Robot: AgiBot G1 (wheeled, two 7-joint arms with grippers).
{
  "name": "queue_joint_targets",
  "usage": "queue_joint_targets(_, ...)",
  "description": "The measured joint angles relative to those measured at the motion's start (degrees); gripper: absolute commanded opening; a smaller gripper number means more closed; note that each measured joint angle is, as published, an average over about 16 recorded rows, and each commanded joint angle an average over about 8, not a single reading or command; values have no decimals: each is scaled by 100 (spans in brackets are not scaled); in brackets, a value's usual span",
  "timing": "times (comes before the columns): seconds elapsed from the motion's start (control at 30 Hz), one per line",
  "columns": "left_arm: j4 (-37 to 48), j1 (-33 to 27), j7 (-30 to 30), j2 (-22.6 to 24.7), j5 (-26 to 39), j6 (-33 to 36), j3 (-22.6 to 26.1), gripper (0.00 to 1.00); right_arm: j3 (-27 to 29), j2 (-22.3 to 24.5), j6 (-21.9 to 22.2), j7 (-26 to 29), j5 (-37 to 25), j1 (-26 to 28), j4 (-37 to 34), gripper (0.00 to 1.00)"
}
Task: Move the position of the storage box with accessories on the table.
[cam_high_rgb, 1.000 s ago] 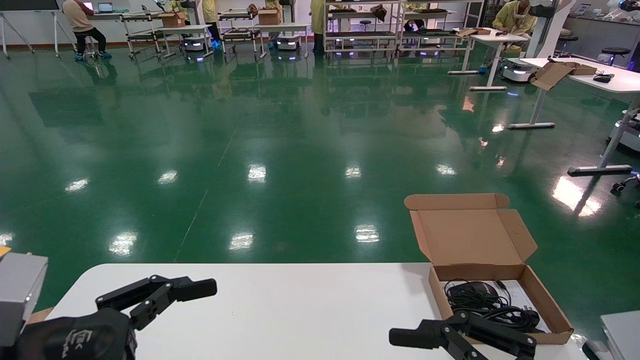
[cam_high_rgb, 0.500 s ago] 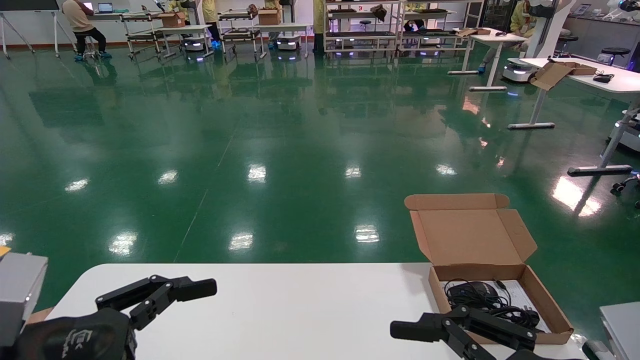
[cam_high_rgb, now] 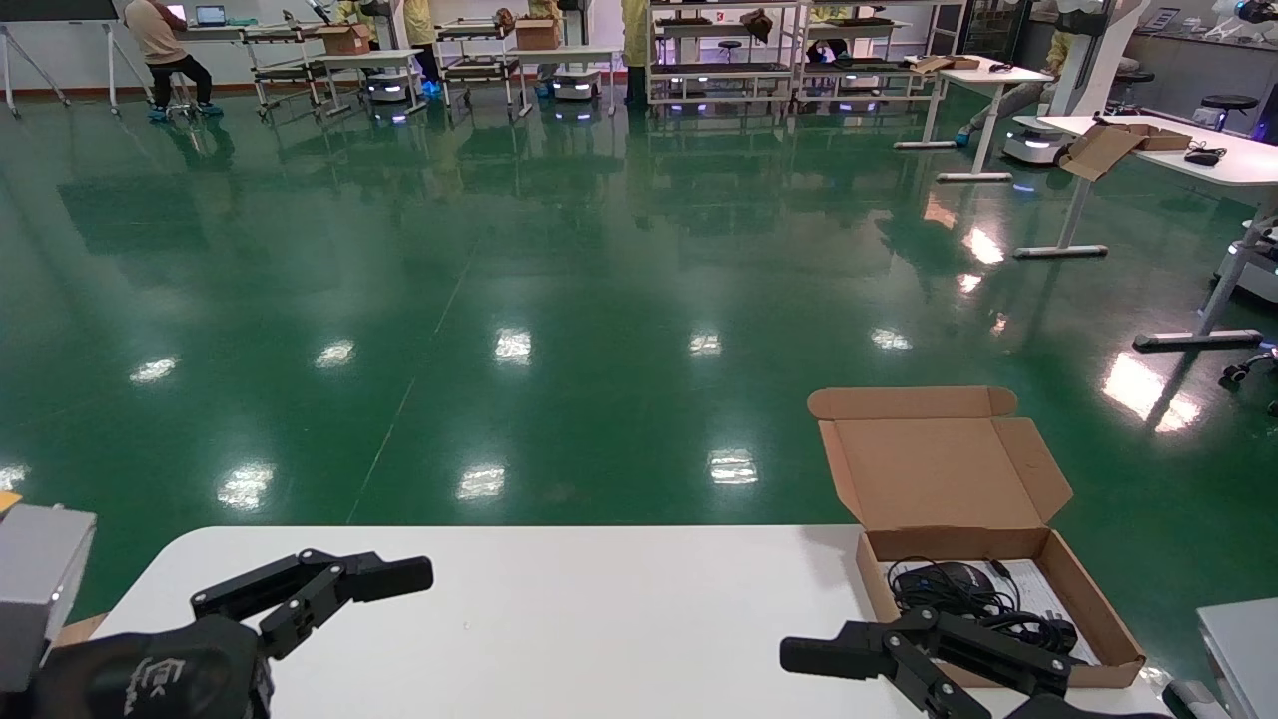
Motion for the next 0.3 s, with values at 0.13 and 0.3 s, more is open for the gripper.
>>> queue_joint_targets(0.13,0,0,0,0,0,0,0,100,-1,-1,2,-1,1,1,-2,100)
queue_joint_targets(0.3,0,0,0,0,0,0,0,100,-2,-2,3,-2,2,2,-3,100)
